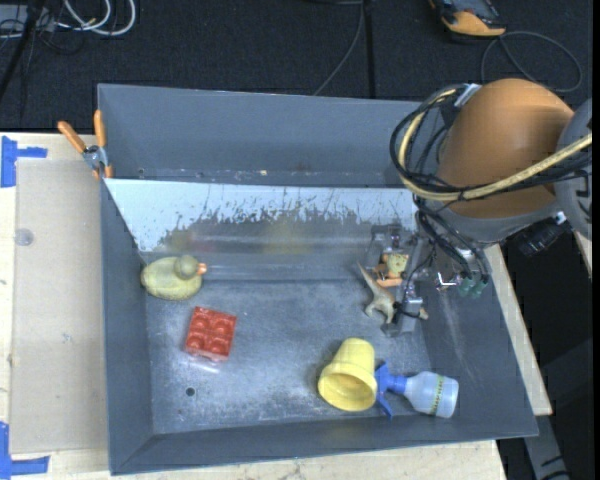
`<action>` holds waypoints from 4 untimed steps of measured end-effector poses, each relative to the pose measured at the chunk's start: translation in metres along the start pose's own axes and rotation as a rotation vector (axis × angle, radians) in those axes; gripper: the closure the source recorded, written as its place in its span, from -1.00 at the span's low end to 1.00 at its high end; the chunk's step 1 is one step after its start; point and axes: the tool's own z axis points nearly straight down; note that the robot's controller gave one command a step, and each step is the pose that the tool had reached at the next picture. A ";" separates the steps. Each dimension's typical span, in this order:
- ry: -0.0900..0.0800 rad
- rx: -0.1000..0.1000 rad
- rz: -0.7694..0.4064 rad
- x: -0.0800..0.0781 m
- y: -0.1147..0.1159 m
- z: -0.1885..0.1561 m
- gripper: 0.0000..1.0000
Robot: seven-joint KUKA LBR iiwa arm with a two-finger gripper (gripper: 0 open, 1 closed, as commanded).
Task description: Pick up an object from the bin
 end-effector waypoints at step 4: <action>-0.002 -0.001 -0.143 0.008 -0.009 0.072 -1.00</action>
Offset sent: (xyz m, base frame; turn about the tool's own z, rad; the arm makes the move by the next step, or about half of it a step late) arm -0.0519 -0.0033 -0.0966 -0.1877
